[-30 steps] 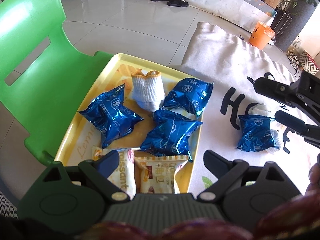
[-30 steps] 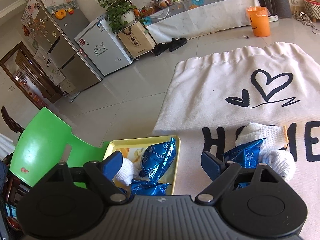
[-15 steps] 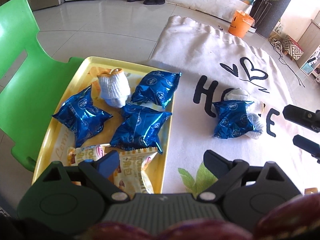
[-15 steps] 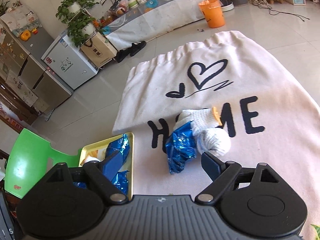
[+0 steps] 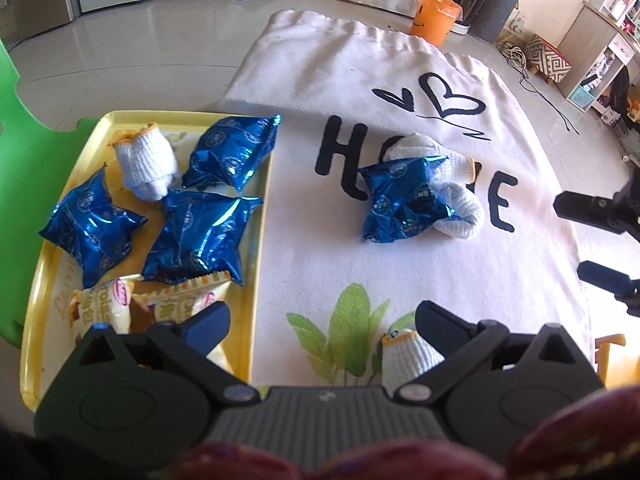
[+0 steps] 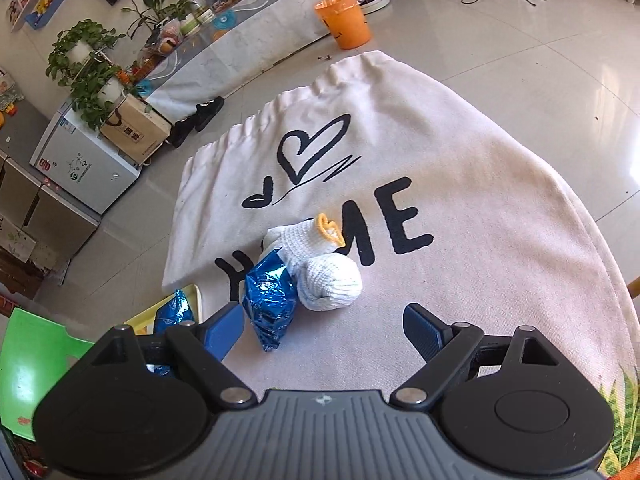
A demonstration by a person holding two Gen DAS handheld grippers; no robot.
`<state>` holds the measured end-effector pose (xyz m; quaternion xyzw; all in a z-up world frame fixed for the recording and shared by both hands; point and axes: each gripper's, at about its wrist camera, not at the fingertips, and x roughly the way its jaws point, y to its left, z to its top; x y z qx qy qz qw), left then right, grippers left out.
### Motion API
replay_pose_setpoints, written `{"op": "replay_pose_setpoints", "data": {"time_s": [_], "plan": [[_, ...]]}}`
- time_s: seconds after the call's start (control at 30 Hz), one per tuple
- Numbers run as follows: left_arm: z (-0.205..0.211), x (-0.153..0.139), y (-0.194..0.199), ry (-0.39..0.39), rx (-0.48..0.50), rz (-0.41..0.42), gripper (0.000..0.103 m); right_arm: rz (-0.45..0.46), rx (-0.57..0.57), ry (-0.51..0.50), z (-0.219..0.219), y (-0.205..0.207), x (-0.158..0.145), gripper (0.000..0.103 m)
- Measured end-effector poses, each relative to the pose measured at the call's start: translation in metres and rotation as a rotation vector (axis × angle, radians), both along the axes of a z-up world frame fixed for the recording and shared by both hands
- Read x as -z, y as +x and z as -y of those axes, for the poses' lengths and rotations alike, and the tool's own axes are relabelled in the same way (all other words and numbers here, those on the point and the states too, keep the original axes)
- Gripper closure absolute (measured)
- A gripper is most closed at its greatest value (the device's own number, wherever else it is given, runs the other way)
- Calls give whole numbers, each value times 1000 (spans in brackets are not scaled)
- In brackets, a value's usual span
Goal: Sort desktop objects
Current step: 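Move both tools back over the two white knit gloves on the blanket, then close the left tool on a white glove while the right tool closes on the rolled white glove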
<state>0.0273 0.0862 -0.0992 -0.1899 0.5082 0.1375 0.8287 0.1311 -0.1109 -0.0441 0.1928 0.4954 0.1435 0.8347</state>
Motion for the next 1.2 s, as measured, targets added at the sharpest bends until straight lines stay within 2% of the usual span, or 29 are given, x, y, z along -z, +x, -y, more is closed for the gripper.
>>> {"op": "replay_pose_setpoints", "data": {"time_s": [0.1, 0.47, 0.77, 1.2], "plan": [[12, 7, 5, -18, 51, -9, 1, -32, 8, 30, 3, 5, 5, 16], [46, 38, 21, -61, 159, -68, 1, -69, 35, 38, 8, 14, 11, 16], [69, 62, 30, -43, 230, -123, 1, -98, 59, 43, 17, 20, 17, 16], [79, 77, 37, -20, 254, -165, 1, -112, 45, 39, 14, 23, 22, 16]]}}
